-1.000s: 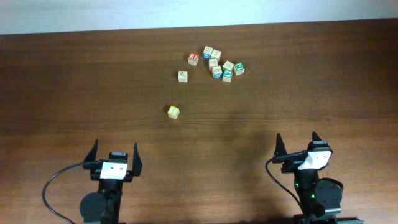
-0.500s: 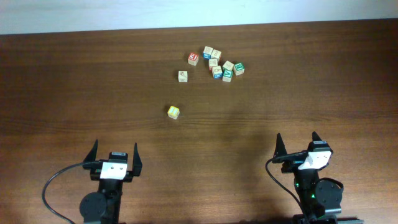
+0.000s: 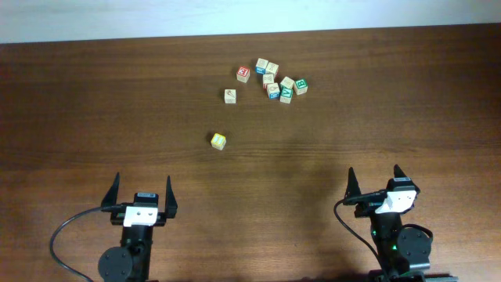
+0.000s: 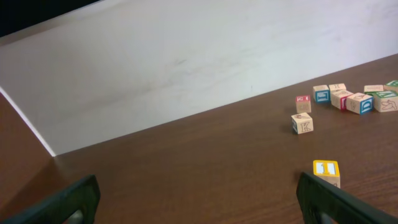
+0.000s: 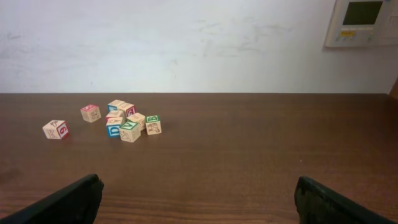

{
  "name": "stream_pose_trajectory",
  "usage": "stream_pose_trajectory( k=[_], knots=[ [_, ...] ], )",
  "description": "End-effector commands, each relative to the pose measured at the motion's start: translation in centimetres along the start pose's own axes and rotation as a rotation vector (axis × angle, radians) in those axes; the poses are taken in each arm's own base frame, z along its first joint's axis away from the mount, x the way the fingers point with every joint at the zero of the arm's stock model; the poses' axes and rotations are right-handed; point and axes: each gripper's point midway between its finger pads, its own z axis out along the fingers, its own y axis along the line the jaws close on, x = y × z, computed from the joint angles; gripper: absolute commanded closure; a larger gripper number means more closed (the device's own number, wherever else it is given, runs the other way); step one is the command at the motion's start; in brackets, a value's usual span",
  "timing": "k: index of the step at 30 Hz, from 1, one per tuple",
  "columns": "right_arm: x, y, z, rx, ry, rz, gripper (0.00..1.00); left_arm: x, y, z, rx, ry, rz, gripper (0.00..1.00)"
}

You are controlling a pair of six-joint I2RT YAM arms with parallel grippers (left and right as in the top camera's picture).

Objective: Rotate 3 blocks

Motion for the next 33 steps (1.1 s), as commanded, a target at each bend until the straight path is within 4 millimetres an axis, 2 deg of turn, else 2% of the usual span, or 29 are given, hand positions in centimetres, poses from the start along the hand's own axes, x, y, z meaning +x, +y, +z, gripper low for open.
stream_pose_trajectory(
  k=[1,5,10,13,18,20,23,27,33],
  knots=[
    [-2.0,0.0,-0.3,0.000,-0.044,-0.013,0.02,-1.3,0.4,-0.1,-0.004,-0.020,-0.013,0.01],
    [-3.7,0.0,-0.6,-0.001,-0.067,-0.016,0.02,-2.1,0.6,0.0,0.000,-0.007,-0.018,0.01],
    [-4.8,0.0,-0.5,0.000,-0.056,-0.047,0.02,-3.1,1.0,0.5,0.008,0.022,-0.019,0.01],
    [-5.4,0.8,-0.1,-0.043,-0.027,-0.086,0.02,-3.7,1.2,1.2,0.020,0.064,-0.047,0.01],
    [-7.7,1.7,0.9,-0.092,0.040,-0.090,0.02,-5.0,1.6,2.7,0.057,0.189,-0.074,0.01],
    [-9.3,2.1,1.9,-0.117,0.100,-0.086,0.02,-6.0,2.0,4.0,0.080,0.274,-0.081,0.01],
    [-10.5,2.5,3.4,-0.144,0.206,-0.078,0.02,-7.0,2.3,5.8,0.117,0.374,-0.091,0.01],
    [-11.3,3.2,5.7,-0.188,0.390,-0.058,0.02,-8.3,1.9,8.2,0.213,0.533,-0.121,0.01],
    [-12.0,4.9,8.8,-0.283,0.684,0.003,0.02,-8.7,0.4,11.0,0.382,0.790,-0.195,0.01]
  ],
)
